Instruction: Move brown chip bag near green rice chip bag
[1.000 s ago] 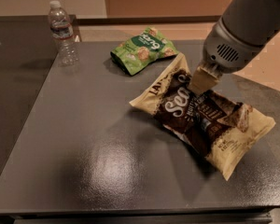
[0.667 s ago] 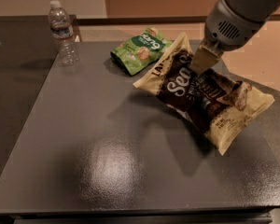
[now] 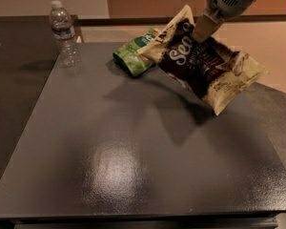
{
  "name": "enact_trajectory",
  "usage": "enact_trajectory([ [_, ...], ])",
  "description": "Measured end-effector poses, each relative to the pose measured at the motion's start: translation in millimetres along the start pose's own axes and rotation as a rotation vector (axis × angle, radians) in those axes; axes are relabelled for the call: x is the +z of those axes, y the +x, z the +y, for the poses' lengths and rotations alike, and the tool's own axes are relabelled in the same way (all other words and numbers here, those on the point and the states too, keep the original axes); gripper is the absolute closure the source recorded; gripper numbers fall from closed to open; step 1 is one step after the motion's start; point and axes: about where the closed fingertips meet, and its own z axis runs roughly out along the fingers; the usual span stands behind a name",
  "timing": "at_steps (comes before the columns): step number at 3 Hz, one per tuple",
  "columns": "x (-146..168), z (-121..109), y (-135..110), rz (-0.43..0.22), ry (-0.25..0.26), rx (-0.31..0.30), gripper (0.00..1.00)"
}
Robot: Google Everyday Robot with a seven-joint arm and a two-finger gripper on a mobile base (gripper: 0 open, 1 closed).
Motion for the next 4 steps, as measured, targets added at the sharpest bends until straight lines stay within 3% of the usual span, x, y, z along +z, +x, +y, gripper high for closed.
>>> enact_trajectory([
  [1,7.9,-27.0,-15.3,-0.048,0.024,0.016,0.83],
  [2,20.1,-42.5,-31.2,-0.095,0.031,0.008,0.58],
  [3,33.7,-48.6,-43.8,-0.138,0.02,-0.039,0.36],
  [4,35.8,-47.8,-44.2,-0.135,0.018,-0.043,0.12],
])
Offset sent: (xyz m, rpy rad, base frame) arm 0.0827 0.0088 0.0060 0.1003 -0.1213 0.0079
